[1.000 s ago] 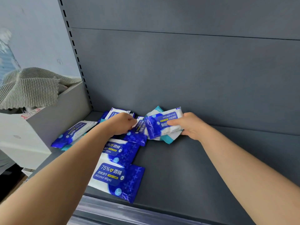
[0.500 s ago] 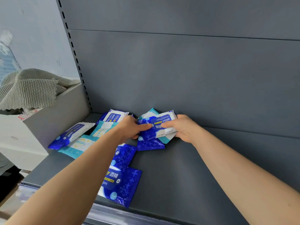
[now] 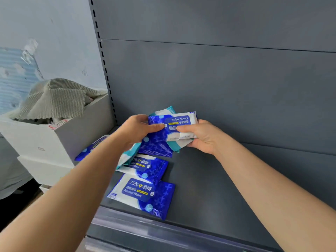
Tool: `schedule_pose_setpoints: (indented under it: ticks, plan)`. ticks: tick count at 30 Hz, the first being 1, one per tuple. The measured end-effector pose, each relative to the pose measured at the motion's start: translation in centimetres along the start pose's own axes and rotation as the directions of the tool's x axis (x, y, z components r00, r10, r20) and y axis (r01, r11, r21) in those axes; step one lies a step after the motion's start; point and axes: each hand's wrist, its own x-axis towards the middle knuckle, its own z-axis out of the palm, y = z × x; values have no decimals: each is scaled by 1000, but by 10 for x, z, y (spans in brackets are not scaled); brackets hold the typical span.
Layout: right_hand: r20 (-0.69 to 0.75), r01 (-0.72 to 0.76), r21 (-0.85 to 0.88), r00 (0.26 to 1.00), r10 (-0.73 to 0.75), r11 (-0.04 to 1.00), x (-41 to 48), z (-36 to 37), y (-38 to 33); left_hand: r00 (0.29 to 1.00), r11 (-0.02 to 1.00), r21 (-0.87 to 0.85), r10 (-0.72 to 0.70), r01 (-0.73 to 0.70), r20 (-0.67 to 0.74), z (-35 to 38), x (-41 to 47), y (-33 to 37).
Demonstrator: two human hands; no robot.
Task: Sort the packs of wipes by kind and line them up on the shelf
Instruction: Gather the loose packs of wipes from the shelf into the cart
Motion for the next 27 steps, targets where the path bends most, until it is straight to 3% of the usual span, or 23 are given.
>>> schedule_pose_setpoints:
  ticks: [10, 15, 19, 23, 27]
  plan:
    - [-116, -66, -135, 992, 50, 989, -3, 87, 22, 995, 866, 498, -74, 32, 65, -84, -38, -36]
    - [-248, -123, -100, 964, 95, 987, -13, 83, 33, 991, 865, 502, -69, 1, 116, -84, -41, -51]
    - [-315, -116, -25, 944, 102, 993, -29, 77, 41, 993, 836, 541, 30, -87, 113, -73, -42, -52]
    - [-363, -102, 14, 926, 100, 995, -52, 60, 39, 980, 878, 452, 81, -156, 180, -68, -46, -49]
    - [-437, -73, 88, 894, 105, 993, -74, 43, 42, 958, 809, 514, 222, -286, 183, -59, -46, -49]
